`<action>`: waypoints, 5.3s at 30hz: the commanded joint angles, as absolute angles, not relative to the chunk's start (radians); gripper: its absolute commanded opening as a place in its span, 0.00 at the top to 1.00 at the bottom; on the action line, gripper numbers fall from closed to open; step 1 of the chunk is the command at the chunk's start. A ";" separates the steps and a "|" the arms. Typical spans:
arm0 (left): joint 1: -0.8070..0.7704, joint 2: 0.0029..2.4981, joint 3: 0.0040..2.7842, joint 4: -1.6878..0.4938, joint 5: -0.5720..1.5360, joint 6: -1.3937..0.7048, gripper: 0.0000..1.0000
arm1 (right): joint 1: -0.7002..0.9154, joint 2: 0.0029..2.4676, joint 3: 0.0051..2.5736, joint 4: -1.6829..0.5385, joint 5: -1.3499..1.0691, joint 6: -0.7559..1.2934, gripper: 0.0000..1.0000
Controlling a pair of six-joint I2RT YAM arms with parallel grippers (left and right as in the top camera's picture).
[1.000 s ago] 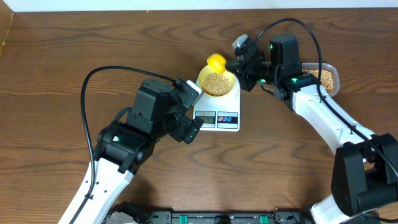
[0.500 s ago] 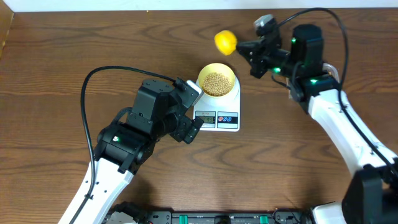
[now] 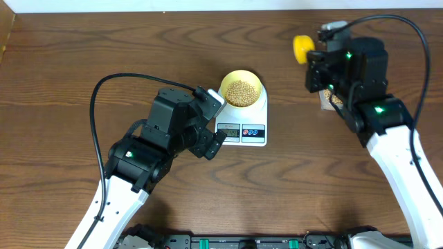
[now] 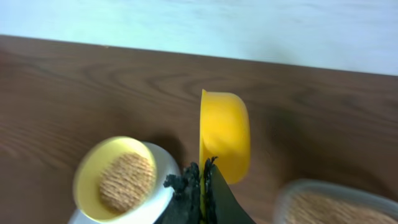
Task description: Scoop item into bowl and weigh 50g on scale
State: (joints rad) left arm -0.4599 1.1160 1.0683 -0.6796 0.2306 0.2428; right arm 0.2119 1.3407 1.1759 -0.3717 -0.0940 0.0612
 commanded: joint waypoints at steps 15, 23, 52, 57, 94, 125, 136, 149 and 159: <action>-0.455 1.105 1.073 -0.679 0.228 0.242 0.10 | 0.183 1.177 1.174 -0.690 0.274 0.226 0.99; -0.455 1.105 1.073 -0.679 0.228 0.242 0.10 | 0.149 1.171 1.174 -0.735 0.279 0.243 0.99; -0.455 1.105 1.073 -0.679 0.228 0.242 0.10 | 0.114 1.327 1.174 -0.854 0.204 0.039 0.99; -0.455 1.105 1.073 -0.679 0.228 0.242 0.10 | 0.112 1.396 1.174 -0.790 0.199 0.039 0.99; -0.455 1.105 1.073 -0.679 0.228 0.242 0.10 | -0.014 1.532 1.174 -0.627 0.071 -0.005 0.99; -0.455 1.105 1.073 -0.679 0.228 0.242 0.10 | -0.014 1.532 1.174 -0.628 0.030 -0.001 0.99; -0.455 1.105 1.073 -0.679 0.228 0.242 0.10 | -0.014 1.532 1.174 -0.628 0.030 -0.001 0.99; -0.455 1.105 1.073 -0.679 0.228 0.242 0.10 | -0.014 1.532 1.174 -0.627 0.030 -0.001 0.99; -0.455 1.105 1.073 -0.679 0.228 0.242 0.10 | -0.014 1.532 1.174 -0.627 0.030 -0.001 0.99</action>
